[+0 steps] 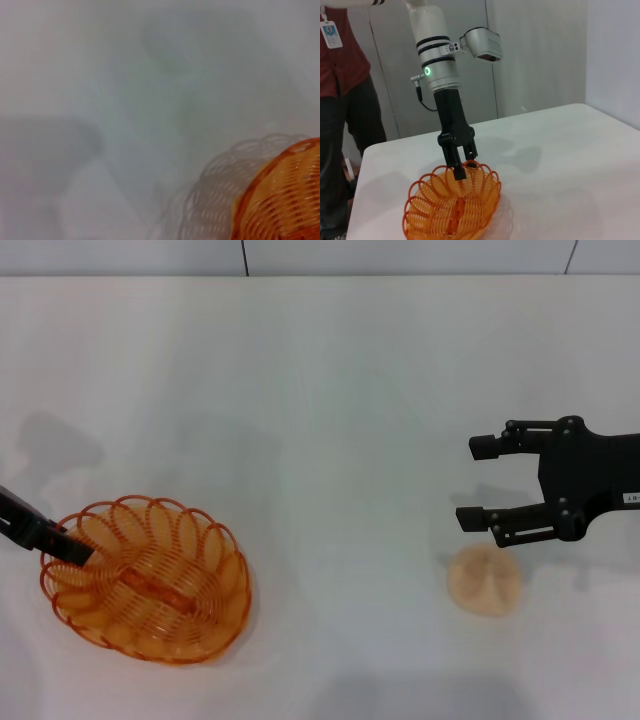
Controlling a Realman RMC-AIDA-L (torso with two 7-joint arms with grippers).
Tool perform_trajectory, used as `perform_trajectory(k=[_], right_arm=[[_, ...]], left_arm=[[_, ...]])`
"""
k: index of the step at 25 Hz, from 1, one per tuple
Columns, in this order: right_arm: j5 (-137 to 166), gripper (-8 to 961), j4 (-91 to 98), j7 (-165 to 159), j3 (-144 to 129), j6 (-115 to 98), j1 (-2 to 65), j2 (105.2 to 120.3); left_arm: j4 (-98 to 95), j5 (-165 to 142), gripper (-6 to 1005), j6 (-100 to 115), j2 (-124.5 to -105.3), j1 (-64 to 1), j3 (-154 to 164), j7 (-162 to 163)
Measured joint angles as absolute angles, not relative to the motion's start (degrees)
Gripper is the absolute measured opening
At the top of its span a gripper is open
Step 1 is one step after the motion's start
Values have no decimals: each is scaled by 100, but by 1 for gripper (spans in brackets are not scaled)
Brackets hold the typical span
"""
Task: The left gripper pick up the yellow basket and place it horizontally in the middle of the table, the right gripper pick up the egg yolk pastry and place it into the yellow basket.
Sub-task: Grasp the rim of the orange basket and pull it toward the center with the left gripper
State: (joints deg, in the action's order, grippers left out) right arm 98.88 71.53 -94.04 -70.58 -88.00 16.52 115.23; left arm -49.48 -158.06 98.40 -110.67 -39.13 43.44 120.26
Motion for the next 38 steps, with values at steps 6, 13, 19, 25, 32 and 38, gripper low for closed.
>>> perform_trajectory(k=[6,13,19,25,32,38], right_arm=[[9887,828,7154,-9404,-7058,-8812,1652,11522],[9887,828,7170,-9404,-7057,-8840,1652,11522],[9887,828,7193,-9404,-7057,-8855,1644,11522],[9883,828,7199,-9404,-7057,-8855,1628,11522],[9871,828,7199,-9404,-7057,-8852,1625,11522],[9869,828,7199,-9404,-7057,-8850,1616,11522]], left_arm=[[-4948,-15806,501,9783,-11074,-3911,4359,12067],[-4895,-15886,379,9693,-11120,-3911,4499,12162],[-4871,-15941,352,9665,-11150,-3933,4554,12174],[-4877,-15927,307,9570,-11144,-3954,4532,12231],[-4869,-15930,235,9554,-11139,-3968,4547,12249],[-4902,-15921,153,9606,-11130,-3982,4555,12261]])
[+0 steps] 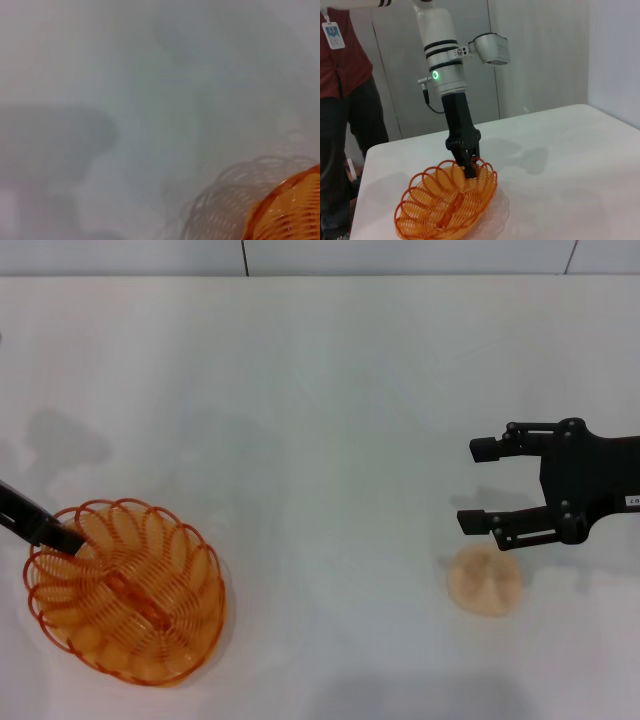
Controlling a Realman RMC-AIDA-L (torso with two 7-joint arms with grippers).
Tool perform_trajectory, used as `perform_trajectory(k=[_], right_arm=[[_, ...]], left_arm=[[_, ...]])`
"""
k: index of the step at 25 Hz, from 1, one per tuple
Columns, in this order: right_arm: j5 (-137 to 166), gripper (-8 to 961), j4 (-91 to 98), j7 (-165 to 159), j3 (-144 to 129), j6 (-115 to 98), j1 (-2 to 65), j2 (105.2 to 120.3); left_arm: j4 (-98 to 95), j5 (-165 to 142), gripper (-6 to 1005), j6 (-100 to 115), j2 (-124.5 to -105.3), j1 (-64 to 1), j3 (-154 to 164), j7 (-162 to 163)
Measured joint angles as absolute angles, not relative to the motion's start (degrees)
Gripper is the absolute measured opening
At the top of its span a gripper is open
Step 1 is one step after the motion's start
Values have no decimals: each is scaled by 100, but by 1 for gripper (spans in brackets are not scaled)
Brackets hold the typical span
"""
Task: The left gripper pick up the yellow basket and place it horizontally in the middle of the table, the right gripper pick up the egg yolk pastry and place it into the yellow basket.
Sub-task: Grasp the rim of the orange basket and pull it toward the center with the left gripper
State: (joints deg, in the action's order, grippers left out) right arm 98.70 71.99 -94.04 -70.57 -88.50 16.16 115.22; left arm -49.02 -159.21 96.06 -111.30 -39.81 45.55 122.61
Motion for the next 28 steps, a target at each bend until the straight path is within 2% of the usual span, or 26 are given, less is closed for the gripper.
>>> perform_trajectory(k=[16,28], right_arm=[[9869,828,7183,-9404,-7036,-8826,1651,11522],[9801,828,7169,-9404,-7003,-8778,1672,11522]], left_arm=[[-5053,-15306,110,9678,-11064,-4053,4483,12261],[-5187,-14811,92,9705,-11082,-4184,4393,13041]])
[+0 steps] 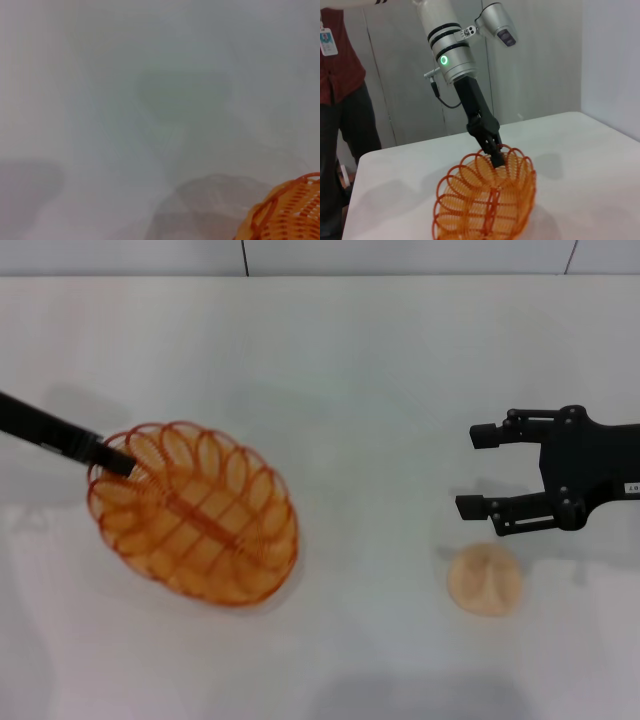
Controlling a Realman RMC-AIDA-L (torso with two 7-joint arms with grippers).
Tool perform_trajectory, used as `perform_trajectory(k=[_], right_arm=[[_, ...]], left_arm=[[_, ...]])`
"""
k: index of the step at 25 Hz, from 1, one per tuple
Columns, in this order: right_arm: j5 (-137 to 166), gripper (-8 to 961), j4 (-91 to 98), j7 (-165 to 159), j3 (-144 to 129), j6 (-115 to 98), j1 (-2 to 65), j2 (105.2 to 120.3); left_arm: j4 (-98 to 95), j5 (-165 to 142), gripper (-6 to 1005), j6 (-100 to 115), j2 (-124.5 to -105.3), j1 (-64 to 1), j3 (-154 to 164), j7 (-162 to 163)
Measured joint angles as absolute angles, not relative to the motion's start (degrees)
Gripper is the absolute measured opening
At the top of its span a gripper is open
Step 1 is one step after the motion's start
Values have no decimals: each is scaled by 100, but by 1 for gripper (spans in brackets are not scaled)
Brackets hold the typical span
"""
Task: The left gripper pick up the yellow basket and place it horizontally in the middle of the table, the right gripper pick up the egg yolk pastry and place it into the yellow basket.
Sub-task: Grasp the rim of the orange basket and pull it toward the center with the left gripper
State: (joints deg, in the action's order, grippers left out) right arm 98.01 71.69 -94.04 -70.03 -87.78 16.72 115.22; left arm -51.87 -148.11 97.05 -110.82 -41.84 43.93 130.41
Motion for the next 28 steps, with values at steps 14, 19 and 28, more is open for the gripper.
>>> perform_trajectory(k=[14,19,28], right_arm=[[9742,829,7145,-9399,-6987,-8745,1721,11514],[9731,829,7139,-9396,-6987,-8745,1767,11513],[9687,829,7178,-9395,-6993,-8832,1775,11520]], left_arm=[[-5163,-14757,89,9367,-11206,-4447,4704,14863],[-5090,-14592,88,9060,-11337,-4481,4691,15280],[-4935,-13793,87,8769,-11484,-4308,4691,15859]])
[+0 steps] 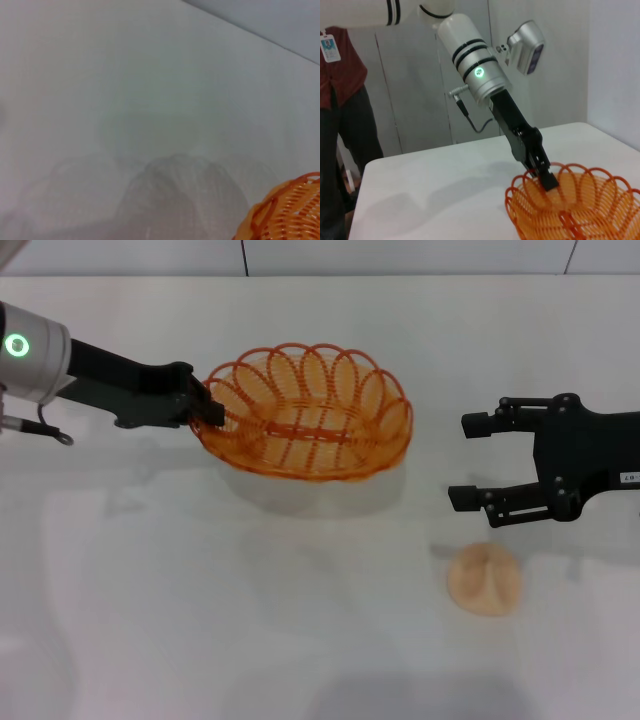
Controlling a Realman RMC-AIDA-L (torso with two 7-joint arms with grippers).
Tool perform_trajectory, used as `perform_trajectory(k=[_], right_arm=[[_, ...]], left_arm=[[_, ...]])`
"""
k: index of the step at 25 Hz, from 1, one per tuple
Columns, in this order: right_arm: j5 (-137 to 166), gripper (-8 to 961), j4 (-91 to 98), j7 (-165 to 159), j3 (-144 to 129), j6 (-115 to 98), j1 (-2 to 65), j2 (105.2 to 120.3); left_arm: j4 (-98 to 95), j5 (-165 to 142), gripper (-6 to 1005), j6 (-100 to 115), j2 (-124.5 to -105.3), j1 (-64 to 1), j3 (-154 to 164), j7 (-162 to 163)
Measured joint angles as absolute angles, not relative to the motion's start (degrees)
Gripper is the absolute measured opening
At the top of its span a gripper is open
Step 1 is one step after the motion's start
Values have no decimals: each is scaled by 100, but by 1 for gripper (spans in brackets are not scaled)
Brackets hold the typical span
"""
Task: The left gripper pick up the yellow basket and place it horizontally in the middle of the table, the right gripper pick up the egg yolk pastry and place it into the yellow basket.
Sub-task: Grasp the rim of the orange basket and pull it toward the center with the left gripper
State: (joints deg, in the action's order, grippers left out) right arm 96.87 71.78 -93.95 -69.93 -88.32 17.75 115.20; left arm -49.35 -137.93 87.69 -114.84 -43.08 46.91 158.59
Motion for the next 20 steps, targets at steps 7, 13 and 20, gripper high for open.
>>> perform_trajectory(k=[7,13,20], right_arm=[[9648,829,7205,-9395,-6996,-8943,1776,11522],[9648,829,7208,-9395,-7007,-8991,1787,11522],[9648,829,7208,-9386,-7053,-8992,1852,11523]], left_arm=[[-4863,-13823,92,8889,-11479,-4319,4746,16215],[-4821,-14111,101,9002,-11428,-4332,4801,16426],[-4548,-14319,112,8897,-11479,-4387,4825,16400]])
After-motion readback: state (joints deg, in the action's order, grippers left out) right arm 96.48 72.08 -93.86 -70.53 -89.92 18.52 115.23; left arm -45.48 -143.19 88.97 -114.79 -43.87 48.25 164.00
